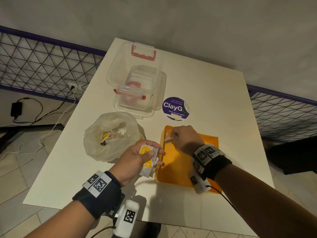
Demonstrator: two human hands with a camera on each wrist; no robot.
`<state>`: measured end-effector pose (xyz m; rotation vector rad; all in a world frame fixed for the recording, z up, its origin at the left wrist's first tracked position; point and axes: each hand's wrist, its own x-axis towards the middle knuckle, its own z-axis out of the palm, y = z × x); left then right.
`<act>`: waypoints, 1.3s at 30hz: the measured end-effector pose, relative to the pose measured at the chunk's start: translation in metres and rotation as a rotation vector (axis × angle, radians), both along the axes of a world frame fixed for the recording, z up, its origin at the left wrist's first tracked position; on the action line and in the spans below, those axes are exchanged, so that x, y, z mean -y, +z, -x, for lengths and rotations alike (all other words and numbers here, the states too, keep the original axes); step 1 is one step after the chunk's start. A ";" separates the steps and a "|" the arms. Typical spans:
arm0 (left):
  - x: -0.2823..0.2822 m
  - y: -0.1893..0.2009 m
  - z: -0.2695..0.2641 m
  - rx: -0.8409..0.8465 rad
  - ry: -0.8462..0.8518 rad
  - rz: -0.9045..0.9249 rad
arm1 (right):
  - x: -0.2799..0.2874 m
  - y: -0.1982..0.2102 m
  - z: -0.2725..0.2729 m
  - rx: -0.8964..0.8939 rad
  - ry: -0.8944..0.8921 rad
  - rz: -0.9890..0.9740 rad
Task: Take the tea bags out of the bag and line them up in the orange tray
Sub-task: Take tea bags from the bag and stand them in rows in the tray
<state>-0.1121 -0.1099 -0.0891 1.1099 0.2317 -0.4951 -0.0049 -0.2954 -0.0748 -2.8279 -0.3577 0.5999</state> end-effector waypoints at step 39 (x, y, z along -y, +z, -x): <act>0.000 -0.003 -0.001 0.021 -0.024 -0.079 | -0.011 -0.007 -0.006 0.053 -0.280 -0.003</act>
